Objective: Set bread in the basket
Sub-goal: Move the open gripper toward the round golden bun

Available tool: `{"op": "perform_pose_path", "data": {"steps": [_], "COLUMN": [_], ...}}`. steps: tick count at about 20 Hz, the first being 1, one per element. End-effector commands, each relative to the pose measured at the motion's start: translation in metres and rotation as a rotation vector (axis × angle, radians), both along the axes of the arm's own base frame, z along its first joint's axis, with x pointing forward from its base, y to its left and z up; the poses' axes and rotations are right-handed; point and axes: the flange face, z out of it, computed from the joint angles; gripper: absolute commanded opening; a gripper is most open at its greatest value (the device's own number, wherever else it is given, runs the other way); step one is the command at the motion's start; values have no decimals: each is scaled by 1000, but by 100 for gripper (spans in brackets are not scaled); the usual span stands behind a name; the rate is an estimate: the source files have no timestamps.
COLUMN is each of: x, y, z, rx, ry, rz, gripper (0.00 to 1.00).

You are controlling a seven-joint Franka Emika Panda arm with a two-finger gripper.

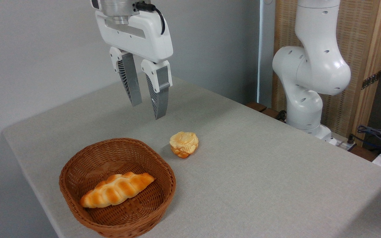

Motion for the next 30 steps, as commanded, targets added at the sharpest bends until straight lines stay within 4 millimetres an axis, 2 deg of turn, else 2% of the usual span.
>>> {"op": "perform_pose_path", "data": {"steps": [1, 13, 16, 24, 30], "x": [-5, -6, -16, -56, -80], "y": [4, 2, 3, 6, 7], "z": [5, -1, -6, -42, -85], "rx": [-4, -4, -5, -7, -9], "ry": [27, 39, 48, 93, 81], "rz": [-6, -9, -18, -83, -89], "gripper": [100, 100, 100, 100, 100]}}
